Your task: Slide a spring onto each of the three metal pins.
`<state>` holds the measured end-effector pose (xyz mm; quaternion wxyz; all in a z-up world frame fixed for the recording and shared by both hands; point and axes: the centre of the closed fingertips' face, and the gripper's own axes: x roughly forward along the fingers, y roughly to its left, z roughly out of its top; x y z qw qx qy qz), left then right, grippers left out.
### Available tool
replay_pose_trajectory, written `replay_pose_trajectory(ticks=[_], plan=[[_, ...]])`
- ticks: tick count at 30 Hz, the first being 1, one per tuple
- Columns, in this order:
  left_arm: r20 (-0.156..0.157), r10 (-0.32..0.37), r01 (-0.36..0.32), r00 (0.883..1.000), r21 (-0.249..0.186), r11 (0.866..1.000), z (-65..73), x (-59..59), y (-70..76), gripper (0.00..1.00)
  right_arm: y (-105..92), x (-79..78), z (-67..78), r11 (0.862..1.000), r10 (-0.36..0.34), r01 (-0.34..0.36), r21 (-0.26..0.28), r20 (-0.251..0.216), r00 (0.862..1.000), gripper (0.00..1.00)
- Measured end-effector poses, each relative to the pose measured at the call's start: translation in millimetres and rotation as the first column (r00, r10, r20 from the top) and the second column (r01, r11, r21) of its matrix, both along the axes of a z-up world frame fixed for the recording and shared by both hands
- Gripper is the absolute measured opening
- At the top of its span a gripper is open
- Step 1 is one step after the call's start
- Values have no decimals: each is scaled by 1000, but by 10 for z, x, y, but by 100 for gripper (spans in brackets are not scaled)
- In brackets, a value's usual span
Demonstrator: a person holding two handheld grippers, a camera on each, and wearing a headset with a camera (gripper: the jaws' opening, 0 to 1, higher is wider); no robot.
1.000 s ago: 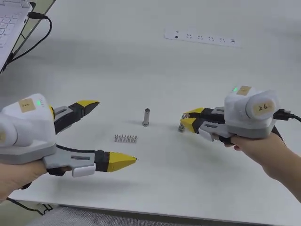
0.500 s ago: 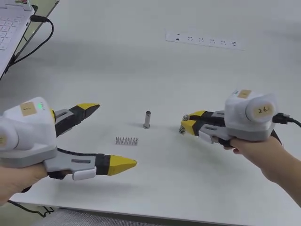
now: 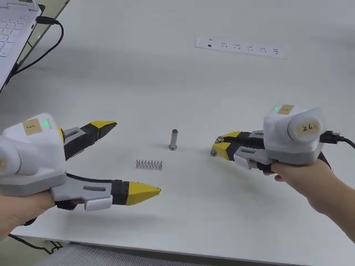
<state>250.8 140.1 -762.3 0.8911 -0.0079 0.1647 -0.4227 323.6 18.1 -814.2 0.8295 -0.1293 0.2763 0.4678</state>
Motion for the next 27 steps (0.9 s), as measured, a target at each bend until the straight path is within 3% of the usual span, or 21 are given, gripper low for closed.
replay_pose_trajectory(ticks=[7, 14, 27], plan=[[-2, -1, 1, 1000, 4, 1000, -12, -3, 0, 98, -4, -13, -18, 1000, 6, -6, -6, -9, 1000, 11], [-3, 0, 0, 1000, 1, 1000, -15, 4, -1, 98, -12, 9, 6, 1000, -8, 7, 7, 14, 1000, 19], [-7, 2, -2, 1000, 0, 1000, -7, 11, -1, 99, 9, 36, 170, 998, -11, 9, 68, 37, 999, 33]])
